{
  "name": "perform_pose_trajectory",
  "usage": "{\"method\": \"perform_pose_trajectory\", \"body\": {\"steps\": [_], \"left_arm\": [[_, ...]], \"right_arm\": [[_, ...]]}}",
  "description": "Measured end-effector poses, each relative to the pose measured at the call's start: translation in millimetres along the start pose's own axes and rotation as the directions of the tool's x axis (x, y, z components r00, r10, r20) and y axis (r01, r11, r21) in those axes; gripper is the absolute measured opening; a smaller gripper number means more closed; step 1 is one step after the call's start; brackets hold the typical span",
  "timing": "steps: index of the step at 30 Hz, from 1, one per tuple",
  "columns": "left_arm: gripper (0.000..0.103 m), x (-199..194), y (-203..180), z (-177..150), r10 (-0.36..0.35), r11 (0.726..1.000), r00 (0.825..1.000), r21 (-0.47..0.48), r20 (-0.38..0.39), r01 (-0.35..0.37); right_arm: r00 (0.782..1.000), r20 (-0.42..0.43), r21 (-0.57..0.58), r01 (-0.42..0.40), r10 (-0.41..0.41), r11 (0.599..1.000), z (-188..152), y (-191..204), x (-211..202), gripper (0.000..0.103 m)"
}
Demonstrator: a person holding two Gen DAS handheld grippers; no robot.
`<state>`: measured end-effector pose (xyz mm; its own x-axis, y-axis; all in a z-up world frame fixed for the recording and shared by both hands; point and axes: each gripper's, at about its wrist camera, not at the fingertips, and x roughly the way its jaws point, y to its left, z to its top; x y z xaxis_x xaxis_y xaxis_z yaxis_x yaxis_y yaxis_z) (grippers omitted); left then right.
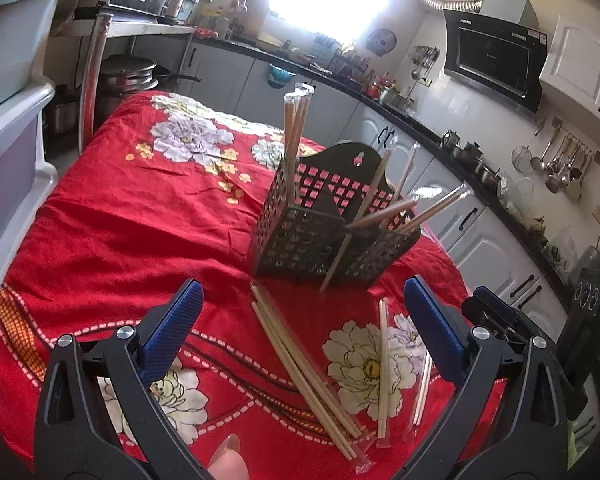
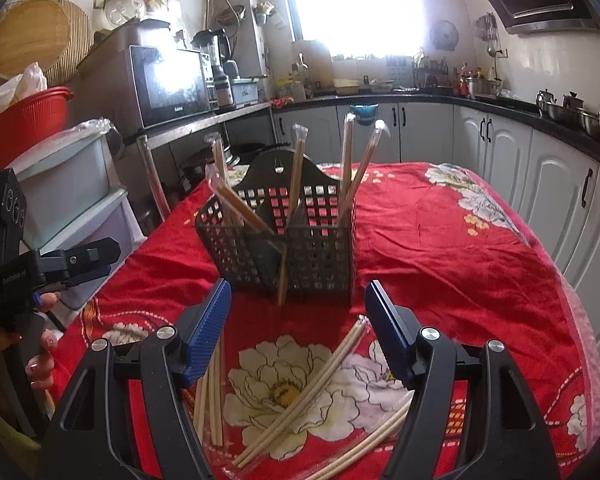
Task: Organize utensils
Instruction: 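Withdraw both tools from the caddy toward the remaining chopsticks, then close the left tool on a wrapped chopstick while the right tool grasps another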
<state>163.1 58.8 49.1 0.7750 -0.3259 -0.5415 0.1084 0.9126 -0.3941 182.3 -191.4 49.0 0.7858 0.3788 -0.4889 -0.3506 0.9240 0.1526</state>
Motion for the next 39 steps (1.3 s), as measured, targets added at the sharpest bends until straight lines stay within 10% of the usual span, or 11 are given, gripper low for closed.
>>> {"method": "perform_pose_trajectory", "body": {"steps": [25,39], "left_arm": [[0.092,56,0,-36,0.000,0.999,0.986,0.035,-0.168,0.006],[0.061,101,16,-17,-0.009,1.000,0.968,0.003,-0.250,0.010]], "right_arm": [[0.991,-0.132,0.056,0.028,-0.021,0.998,-31,-21,29,0.067],[0.956,-0.293,0.132,0.059,-0.018,0.990,-32,-48,90,0.067]]}}
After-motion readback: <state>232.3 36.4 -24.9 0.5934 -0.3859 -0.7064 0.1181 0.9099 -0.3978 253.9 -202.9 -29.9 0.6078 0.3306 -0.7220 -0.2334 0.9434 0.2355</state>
